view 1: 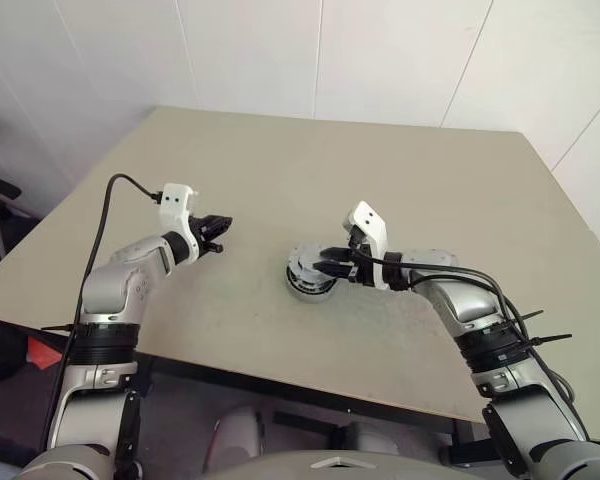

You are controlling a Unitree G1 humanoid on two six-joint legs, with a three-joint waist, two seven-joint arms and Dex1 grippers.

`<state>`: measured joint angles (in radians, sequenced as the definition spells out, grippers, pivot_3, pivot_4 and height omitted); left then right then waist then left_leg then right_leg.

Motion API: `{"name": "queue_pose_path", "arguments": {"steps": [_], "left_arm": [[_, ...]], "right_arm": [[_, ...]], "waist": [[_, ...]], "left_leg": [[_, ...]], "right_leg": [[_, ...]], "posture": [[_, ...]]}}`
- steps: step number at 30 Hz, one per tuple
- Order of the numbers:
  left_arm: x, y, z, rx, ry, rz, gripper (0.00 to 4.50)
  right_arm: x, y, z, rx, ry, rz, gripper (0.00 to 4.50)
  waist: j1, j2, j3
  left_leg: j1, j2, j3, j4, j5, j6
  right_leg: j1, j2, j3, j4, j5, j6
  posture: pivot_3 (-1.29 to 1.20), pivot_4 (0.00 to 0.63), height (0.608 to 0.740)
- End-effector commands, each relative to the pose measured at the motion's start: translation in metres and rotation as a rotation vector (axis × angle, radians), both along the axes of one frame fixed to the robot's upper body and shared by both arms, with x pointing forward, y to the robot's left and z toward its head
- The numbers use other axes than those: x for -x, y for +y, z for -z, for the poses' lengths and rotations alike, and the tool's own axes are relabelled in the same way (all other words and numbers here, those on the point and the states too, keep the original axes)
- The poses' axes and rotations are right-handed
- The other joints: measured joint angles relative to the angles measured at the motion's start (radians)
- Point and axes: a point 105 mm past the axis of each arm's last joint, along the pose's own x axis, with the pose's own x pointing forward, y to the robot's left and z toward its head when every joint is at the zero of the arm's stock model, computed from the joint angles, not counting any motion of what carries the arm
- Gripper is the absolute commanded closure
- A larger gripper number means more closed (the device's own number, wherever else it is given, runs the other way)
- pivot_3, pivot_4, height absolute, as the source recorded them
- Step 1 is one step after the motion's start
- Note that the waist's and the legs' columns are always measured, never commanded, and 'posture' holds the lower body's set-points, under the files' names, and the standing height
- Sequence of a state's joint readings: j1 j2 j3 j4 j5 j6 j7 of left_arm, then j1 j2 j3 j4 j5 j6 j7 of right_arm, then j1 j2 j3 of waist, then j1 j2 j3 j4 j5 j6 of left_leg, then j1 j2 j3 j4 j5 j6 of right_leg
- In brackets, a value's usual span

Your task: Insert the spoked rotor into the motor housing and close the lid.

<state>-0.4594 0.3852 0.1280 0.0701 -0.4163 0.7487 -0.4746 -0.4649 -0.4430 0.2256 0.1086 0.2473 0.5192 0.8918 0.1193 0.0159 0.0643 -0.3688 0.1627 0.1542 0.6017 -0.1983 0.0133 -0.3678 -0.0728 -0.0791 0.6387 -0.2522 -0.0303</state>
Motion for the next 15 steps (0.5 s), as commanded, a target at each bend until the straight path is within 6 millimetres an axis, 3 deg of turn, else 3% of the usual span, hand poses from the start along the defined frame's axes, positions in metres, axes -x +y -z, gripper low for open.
{"name": "queue_pose_path", "arguments": {"steps": [1, 5, 15], "left_arm": [[-0.0044, -0.0024, -0.0151, -0.007, -0.059, 0.011, 3.35], [-0.0055, -0.0021, -0.0158, -0.012, -0.060, 0.013, 3.35], [-0.0045, 0.0039, -0.0152, -0.019, -0.059, -0.002, 3.35]], "right_arm": [[-0.0039, -0.0006, -0.0049, -0.009, -0.017, 0.012, 1.44], [-0.0050, 0.0023, -0.0006, 0.009, -0.025, 0.022, 0.08], [-0.0039, 0.0043, 0.0040, 0.041, -0.037, 0.002, 0.03]], "waist": [[0.000, 0.000, 0.000], [-0.001, 0.000, 0.000], [-0.002, 0.000, 0.000]], "left_leg": [[0.000, 0.000, 0.000, 0.000, 0.000, 0.000], [0.000, 0.000, 0.000, 0.000, 0.000, 0.000], [-0.001, 0.000, 0.000, -0.002, 0.000, 0.000]], "right_leg": [[0.000, 0.000, 0.000, 0.000, 0.000, 0.000], [0.000, 0.000, 0.000, 0.000, 0.000, 0.000], [-0.001, 0.000, 0.000, -0.001, 0.000, 0.000]], "posture": [[0.00, 0.000, 0.740], [0.00, 0.000, 0.740], [0.00, 0.000, 0.740]]}}
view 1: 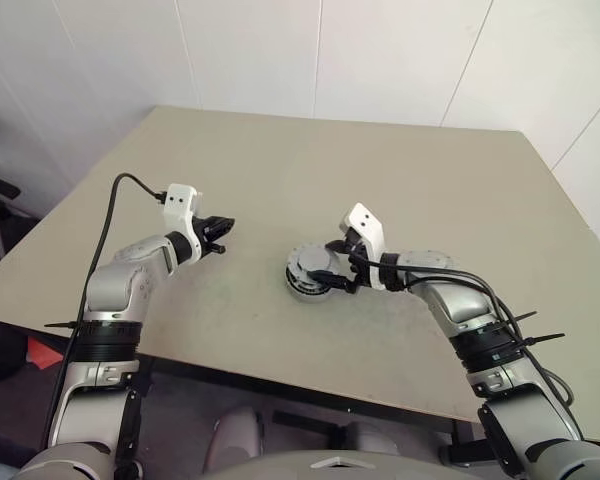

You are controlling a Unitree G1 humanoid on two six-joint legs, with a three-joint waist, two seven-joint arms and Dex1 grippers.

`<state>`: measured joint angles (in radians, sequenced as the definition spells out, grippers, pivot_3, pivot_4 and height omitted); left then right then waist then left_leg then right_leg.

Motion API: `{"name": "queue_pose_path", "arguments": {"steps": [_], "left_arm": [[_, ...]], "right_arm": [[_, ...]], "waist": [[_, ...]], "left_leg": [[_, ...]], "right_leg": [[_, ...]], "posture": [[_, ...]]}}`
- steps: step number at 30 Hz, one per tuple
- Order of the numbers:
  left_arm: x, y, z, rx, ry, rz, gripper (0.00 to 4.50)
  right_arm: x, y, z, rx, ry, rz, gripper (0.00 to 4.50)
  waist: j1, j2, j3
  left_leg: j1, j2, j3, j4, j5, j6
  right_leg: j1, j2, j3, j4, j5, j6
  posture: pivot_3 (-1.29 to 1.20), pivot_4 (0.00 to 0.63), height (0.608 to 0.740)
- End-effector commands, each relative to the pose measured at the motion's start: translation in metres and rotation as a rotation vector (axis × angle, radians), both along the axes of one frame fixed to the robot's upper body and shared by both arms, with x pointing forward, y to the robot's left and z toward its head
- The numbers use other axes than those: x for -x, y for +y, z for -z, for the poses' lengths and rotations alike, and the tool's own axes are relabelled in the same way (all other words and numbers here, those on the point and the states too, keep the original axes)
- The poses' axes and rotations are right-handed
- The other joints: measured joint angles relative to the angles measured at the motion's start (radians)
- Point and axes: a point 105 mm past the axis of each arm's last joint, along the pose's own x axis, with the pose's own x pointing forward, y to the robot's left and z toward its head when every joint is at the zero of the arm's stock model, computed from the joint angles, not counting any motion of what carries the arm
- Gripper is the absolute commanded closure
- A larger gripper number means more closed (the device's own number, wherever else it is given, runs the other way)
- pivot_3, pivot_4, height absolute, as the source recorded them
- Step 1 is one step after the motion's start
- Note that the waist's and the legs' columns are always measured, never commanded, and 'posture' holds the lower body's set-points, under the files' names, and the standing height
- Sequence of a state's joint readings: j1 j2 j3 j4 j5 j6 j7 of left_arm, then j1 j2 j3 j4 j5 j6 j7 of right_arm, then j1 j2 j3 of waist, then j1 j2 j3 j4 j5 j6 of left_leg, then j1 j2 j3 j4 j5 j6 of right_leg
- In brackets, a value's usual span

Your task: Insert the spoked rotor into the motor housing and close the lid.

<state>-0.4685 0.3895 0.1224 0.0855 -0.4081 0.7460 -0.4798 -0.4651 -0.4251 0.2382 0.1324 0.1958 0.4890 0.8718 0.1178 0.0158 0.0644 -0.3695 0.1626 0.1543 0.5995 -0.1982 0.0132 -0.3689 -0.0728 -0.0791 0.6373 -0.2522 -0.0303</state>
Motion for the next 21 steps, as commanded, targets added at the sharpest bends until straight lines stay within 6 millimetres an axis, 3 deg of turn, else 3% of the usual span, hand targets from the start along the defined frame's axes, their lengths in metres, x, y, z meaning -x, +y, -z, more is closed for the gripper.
{"name": "queue_pose_path", "arguments": {"steps": [1, 7, 11, 16, 19, 21], "left_arm": [[-0.0029, 0.0040, -0.0157, -0.009, -0.063, -0.006, 3.35], [-0.0033, 0.0050, -0.0148, -0.009, -0.061, -0.014, 3.35], [-0.0044, 0.0059, -0.0133, -0.010, -0.056, -0.018, 3.35], [-0.0057, 0.0076, -0.0113, -0.014, -0.051, -0.023, 3.35], [-0.0063, 0.0079, -0.0114, -0.016, -0.051, -0.024, 3.35], [-0.0065, 0.0079, -0.0112, -0.018, -0.051, -0.024, 3.35]], "right_arm": [[-0.0015, 0.0027, -0.0030, 0.001, -0.017, -0.011, 0.03], [-0.0015, 0.0007, -0.0052, -0.012, -0.015, -0.019, 0.03], [0.0029, -0.0006, -0.0035, 0.009, -0.018, -0.054, 0.91], [0.0010, -0.0021, -0.0024, 0.010, -0.018, -0.038, 0.91], [0.0000, -0.0027, -0.0019, 0.009, -0.015, -0.031, 1.43], [0.0004, -0.0027, -0.0027, 0.004, -0.015, -0.034, 1.43]], "waist": [[0.000, 0.000, 0.000], [0.000, 0.000, 0.000], [0.000, 0.000, 0.000], [0.000, 0.000, 0.000], [0.000, 0.000, 0.000], [-0.001, 0.000, 0.000]], "left_leg": [[0.000, 0.000, 0.000, 0.000, 0.000, 0.000], [0.000, 0.000, 0.000, 0.000, 0.000, 0.000], [0.000, 0.000, 0.000, -0.001, 0.000, 0.000], [0.000, 0.000, 0.000, -0.001, 0.000, 0.000], [0.000, 0.000, 0.000, -0.001, 0.000, 0.000], [0.000, 0.000, 0.000, -0.001, 0.000, 0.000]], "right_leg": [[0.000, 0.000, 0.000, 0.000, 0.000, 0.000], [0.000, 0.000, 0.000, 0.000, 0.000, 0.000], [0.000, 0.000, 0.000, -0.001, 0.000, 0.000], [0.000, 0.000, 0.000, -0.001, 0.000, 0.000], [0.000, 0.000, 0.000, -0.001, 0.000, 0.000], [0.000, 0.000, 0.000, -0.001, 0.000, 0.000]], "posture": [[0.00, 0.000, 0.740], [0.00, 0.000, 0.740], [0.00, 0.000, 0.740], [0.00, 0.000, 0.740], [0.00, 0.000, 0.740], [0.00, 0.000, 0.740]]}}
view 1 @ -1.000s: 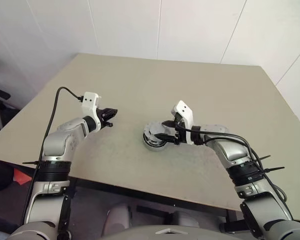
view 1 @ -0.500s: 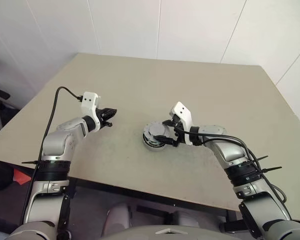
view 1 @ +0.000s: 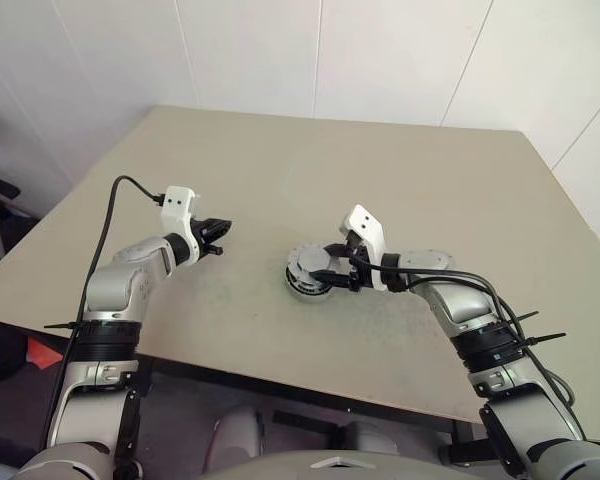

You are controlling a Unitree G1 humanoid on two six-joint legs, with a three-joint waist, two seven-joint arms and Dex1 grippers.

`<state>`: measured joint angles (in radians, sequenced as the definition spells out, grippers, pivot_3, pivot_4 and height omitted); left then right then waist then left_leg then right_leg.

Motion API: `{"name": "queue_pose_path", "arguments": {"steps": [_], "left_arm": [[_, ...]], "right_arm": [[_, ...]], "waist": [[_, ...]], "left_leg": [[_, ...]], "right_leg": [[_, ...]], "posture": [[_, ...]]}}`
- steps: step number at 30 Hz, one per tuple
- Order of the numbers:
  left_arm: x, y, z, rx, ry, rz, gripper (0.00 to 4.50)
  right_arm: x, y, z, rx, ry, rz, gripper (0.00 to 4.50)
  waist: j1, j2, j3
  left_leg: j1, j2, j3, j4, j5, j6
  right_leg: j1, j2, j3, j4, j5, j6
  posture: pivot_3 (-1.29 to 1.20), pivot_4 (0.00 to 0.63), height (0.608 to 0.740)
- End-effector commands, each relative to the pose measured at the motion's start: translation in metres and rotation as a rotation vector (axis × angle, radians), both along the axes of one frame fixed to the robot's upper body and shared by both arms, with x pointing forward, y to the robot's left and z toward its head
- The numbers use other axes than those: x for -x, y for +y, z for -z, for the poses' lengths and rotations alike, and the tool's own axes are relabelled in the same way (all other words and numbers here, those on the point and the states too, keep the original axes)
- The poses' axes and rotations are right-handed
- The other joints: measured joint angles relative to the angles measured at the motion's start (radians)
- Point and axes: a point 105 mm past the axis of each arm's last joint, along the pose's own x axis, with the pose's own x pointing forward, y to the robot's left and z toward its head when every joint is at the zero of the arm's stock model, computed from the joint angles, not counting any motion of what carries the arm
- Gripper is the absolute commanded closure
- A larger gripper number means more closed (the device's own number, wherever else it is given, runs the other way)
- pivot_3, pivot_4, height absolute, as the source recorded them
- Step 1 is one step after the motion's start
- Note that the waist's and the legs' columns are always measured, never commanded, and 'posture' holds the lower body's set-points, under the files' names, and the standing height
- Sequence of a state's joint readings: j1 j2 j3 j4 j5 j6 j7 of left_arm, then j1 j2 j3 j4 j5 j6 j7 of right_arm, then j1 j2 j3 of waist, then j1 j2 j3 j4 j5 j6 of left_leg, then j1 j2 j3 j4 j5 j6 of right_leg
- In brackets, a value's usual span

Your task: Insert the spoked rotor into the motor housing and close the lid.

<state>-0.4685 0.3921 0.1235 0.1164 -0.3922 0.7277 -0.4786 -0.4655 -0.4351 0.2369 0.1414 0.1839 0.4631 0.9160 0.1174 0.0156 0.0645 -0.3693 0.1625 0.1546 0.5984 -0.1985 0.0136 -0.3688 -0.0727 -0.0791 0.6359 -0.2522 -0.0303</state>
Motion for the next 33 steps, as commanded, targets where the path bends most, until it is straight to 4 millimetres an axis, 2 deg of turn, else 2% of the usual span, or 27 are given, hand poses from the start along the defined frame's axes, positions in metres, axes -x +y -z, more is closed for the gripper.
{"name": "queue_pose_path", "arguments": {"steps": [1, 3, 5, 10, 16, 21, 25, 32, 33], "left_arm": [[-0.005, 0.003, -0.016, -0.007, -0.061, -0.004, 3.35], [-0.005, 0.003, -0.016, -0.008, -0.060, -0.004, 3.35], [-0.005, 0.002, -0.015, -0.010, -0.058, -0.004, 3.35], [-0.004, 0.001, -0.014, -0.011, -0.056, -0.002, 3.35], [-0.004, 0.000, -0.013, -0.014, -0.054, 0.004, 3.35], [-0.004, -0.002, -0.012, -0.017, -0.051, 0.010, 3.35], [-0.004, -0.003, -0.011, -0.018, -0.049, 0.014, 3.35], [-0.004, -0.004, -0.009, -0.018, -0.043, 0.019, 3.35], [-0.004, -0.005, -0.009, -0.018, -0.042, 0.020, 3.35]], "right_arm": [[-0.002, -0.001, -0.004, -0.011, -0.008, 0.003, 1.44], [-0.001, -0.002, -0.007, -0.033, -0.006, -0.001, 1.59], [0.000, -0.002, -0.012, -0.065, 0.001, -0.017, 1.99], [0.001, -0.007, -0.011, -0.056, -0.004, -0.029, 3.57], [-0.007, -0.006, -0.022, -0.081, -0.052, 0.007, 3.57], [-0.004, -0.008, -0.035, -0.124, -0.036, -0.010, 3.57], [-0.001, -0.009, -0.036, -0.102, -0.035, -0.030, 2.68], [0.003, 0.001, -0.039, -0.098, -0.046, -0.048, 0.24], [0.004, 0.003, -0.037, -0.096, -0.040, -0.049, 0.02]], "waist": [[-0.003, 0.000, 0.000], [-0.014, 0.000, 0.000], [-0.026, -0.001, 0.000], [-0.028, -0.001, 0.001], [-0.025, -0.001, 0.001], [-0.022, -0.001, 0.001], [-0.021, -0.001, 0.001], [-0.021, -0.001, 0.001], [-0.021, -0.001, 0.001]], "left_leg": [[0.000, 0.000, 0.000, 0.000, 0.000, 0.000], [0.000, 0.000, 0.000, 0.000, 0.000, 0.000], [0.000, 0.000, 0.000, -0.001, 0.000, 0.000], [0.000, 0.003, 0.000, -0.001, 0.001, -0.001], [-0.001, 0.003, 0.000, -0.001, 0.000, -0.001], [-0.001, 0.003, 0.000, -0.001, 0.000, 0.000], [-0.001, 0.003, 0.000, -0.001, 0.000, 0.000], [-0.001, 0.003, 0.000, -0.001, 0.000, 0.000], [-0.001, 0.003, 0.000, -0.001, 0.000, 0.000]], "right_leg": [[0.000, 0.000, 0.000, 0.000, 0.000, 0.000], [0.000, 0.000, 0.000, 0.000, 0.000, 0.000], [0.000, 0.001, 0.000, 0.000, 0.000, 0.000], [-0.001, 0.003, 0.000, 0.000, 0.000, 0.000], [-0.001, 0.003, 0.000, -0.001, 0.000, 0.000], [-0.001, 0.003, 0.000, -0.001, 0.000, 0.000], [-0.001, 0.003, 0.000, -0.002, 0.000, 0.000], [-0.001, 0.004, 0.000, -0.002, 0.000, 0.000], [-0.001, 0.004, 0.000, -0.002, 0.000, 0.000]], "posture": [[0.00, 0.000, 0.740], [0.00, 0.000, 0.740], [0.00, 0.000, 0.740], [0.00, 0.000, 0.740], [0.00, 0.000, 0.740], [0.00, 0.000, 0.740], [0.00, 0.000, 0.740], [0.00, 0.000, 0.740], [0.00, 0.000, 0.740]]}}
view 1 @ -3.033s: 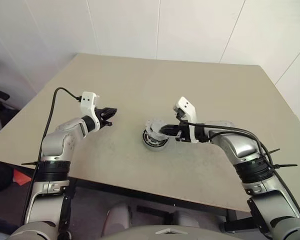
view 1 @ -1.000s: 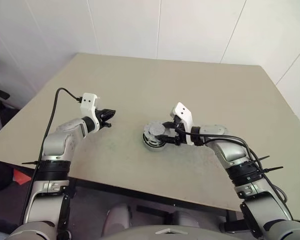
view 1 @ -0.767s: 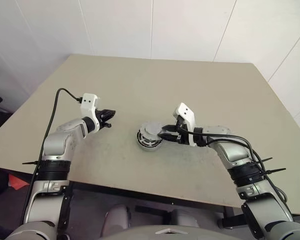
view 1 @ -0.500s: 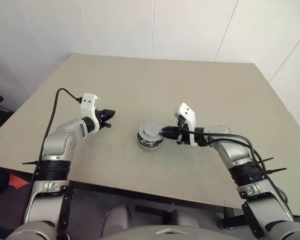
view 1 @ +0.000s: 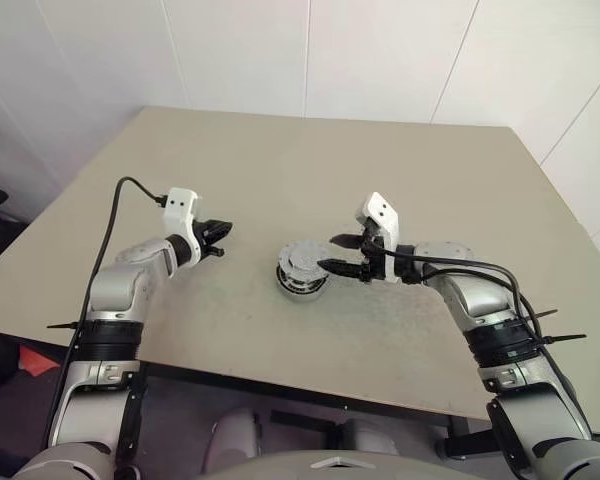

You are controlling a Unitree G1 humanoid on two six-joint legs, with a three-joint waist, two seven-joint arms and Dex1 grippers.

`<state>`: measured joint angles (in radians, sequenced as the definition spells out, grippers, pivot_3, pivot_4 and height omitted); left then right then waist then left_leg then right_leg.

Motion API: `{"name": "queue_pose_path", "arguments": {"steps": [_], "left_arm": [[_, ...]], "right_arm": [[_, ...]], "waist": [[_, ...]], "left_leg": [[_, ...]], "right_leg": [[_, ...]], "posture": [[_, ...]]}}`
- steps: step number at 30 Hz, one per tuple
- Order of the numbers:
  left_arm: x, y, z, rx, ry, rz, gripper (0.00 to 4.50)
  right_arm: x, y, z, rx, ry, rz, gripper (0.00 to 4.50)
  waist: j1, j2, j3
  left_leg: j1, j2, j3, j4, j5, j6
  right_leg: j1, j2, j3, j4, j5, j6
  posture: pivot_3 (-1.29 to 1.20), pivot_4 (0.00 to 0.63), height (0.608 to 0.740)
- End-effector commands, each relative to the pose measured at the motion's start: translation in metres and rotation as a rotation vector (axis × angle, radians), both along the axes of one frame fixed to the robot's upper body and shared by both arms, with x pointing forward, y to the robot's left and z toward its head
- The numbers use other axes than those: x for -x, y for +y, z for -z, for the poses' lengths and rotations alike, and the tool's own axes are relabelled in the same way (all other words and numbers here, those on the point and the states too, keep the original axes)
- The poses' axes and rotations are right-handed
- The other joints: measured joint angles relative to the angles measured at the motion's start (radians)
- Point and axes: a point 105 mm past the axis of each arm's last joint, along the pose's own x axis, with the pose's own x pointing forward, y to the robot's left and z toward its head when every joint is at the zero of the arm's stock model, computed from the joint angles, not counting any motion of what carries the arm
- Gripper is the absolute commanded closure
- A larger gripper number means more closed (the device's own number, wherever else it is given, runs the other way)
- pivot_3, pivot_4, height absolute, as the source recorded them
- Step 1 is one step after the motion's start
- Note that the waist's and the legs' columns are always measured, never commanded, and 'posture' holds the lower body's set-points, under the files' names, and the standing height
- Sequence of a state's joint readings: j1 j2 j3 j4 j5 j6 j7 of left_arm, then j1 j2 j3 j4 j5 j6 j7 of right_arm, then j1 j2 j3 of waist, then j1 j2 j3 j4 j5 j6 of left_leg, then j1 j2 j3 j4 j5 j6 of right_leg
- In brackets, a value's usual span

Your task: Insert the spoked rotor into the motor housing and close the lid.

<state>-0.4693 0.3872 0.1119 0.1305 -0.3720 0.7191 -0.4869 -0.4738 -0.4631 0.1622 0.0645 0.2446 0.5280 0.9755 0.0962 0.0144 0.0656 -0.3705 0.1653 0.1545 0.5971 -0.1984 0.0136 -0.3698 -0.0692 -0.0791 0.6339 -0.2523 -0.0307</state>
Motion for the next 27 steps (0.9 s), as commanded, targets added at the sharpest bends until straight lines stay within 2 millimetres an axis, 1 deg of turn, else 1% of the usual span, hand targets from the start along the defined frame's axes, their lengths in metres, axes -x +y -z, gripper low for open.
{"name": "queue_pose_path", "arguments": {"steps": [1, 5, 12, 17, 25, 27], "left_arm": [[-0.003, -0.003, -0.014, -0.003, -0.050, 0.013, 3.35], [-0.002, -0.003, -0.012, -0.006, -0.046, 0.013, 3.35], [-0.001, 0.000, -0.011, -0.012, -0.042, 0.007, 3.35], [0.001, 0.002, -0.012, -0.015, -0.043, 0.002, 3.35], [0.002, 0.003, -0.011, -0.018, -0.039, -0.001, 3.35], [0.002, 0.003, -0.011, -0.020, -0.039, -0.001, 3.35]], "right_arm": [[0.002, 0.012, -0.008, -0.022, -0.025, -0.029, 0.02], [0.001, 0.019, 0.001, -0.011, -0.005, -0.032, 0.02], [-0.008, 0.033, 0.005, -0.010, 0.003, -0.019, 0.02], [-0.012, 0.037, 0.008, -0.007, 0.005, -0.005, 0.02], [-0.012, 0.039, 0.015, -0.005, 0.013, 0.004, 0.02], [-0.013, 0.038, 0.014, -0.009, 0.010, 0.012, 0.40]], "waist": [[0.000, 0.000, 0.000], [0.000, 0.000, 0.000], [-0.001, 0.000, 0.000], [-0.001, 0.000, 0.000], [-0.001, 0.000, 0.000], [-0.001, 0.000, 0.000]], "left_leg": [[0.000, 0.000, 0.000, 0.000, 0.000, 0.000], [0.000, 0.000, 0.000, 0.000, 0.000, 0.000], [0.000, 0.000, 0.000, 0.000, 0.000, 0.000], [0.000, 0.000, 0.000, 0.000, 0.000, -0.001], [0.000, 0.000, 0.000, 0.000, 0.000, -0.001], [0.000, 0.000, 0.000, 0.000, 0.000, -0.001]], "right_leg": [[0.000, 0.000, 0.000, 0.000, 0.000, 0.000], [0.000, 0.000, 0.000, 0.000, 0.000, 0.000], [0.000, 0.000, 0.000, 0.000, 0.000, 0.000], [0.000, 0.000, 0.000, 0.000, 0.000, 0.000], [0.000, 0.000, 0.000, 0.000, 0.000, 0.000], [0.000, 0.000, 0.000, 0.000, 0.000, 0.000]], "posture": [[0.00, 0.000, 0.740], [0.00, 0.000, 0.740], [0.00, 0.000, 0.740], [0.00, 0.000, 0.740], [0.00, 0.000, 0.740], [0.00, 0.000, 0.740]]}}
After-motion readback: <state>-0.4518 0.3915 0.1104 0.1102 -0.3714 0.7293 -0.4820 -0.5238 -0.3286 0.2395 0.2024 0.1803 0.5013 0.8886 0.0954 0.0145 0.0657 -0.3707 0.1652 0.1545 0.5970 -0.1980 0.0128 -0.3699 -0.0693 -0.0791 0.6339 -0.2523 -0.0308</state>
